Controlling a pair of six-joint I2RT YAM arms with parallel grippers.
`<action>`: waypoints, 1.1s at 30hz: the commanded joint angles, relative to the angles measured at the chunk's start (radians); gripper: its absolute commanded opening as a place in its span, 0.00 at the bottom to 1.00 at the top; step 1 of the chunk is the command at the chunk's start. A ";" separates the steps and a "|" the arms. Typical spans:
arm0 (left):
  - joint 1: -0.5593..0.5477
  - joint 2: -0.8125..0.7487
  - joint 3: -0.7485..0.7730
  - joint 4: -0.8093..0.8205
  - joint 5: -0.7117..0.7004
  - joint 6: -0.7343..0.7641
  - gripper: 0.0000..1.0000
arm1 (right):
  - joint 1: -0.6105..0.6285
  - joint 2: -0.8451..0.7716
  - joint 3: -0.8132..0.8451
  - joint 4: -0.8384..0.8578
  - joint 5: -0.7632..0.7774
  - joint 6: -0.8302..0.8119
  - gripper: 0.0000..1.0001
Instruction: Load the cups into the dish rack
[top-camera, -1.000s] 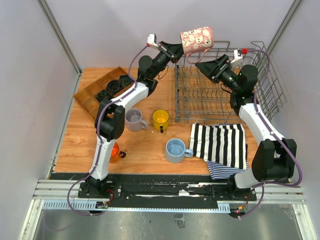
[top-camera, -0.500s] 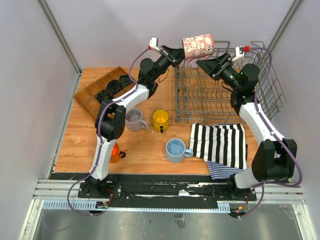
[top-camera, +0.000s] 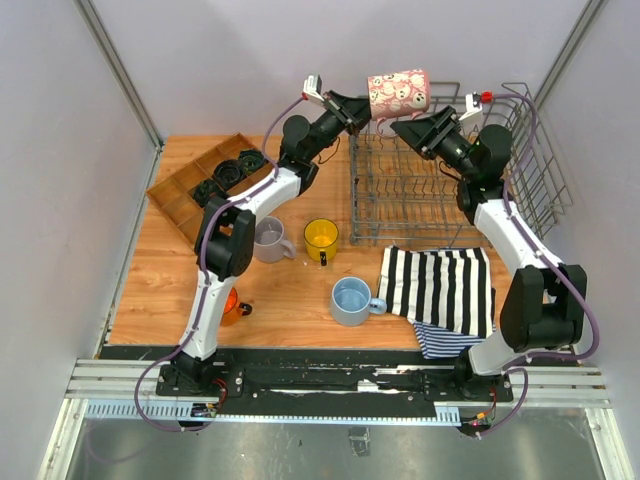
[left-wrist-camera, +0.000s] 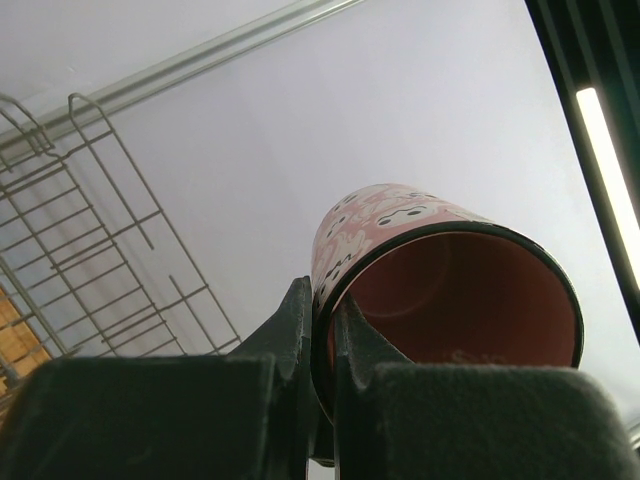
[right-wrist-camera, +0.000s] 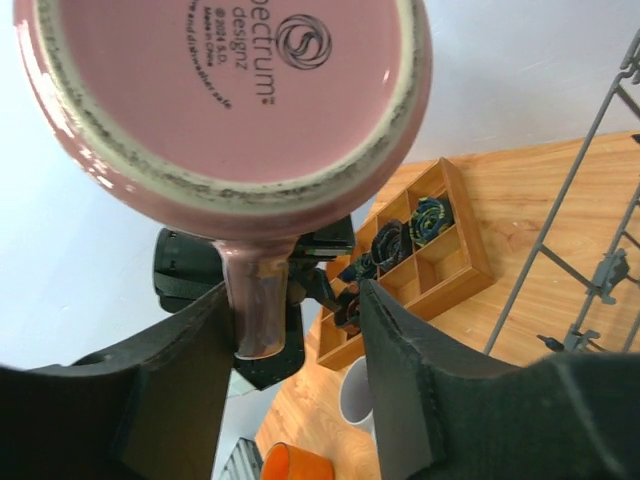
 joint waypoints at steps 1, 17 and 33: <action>-0.006 0.004 0.092 0.130 -0.032 -0.068 0.01 | 0.010 0.022 0.025 0.118 -0.019 0.047 0.47; 0.001 0.039 0.091 0.120 -0.044 -0.102 0.01 | -0.001 0.040 -0.019 0.271 -0.052 0.108 0.01; 0.006 0.083 0.135 0.061 0.008 -0.062 0.41 | -0.062 -0.146 0.046 -0.288 0.087 -0.300 0.01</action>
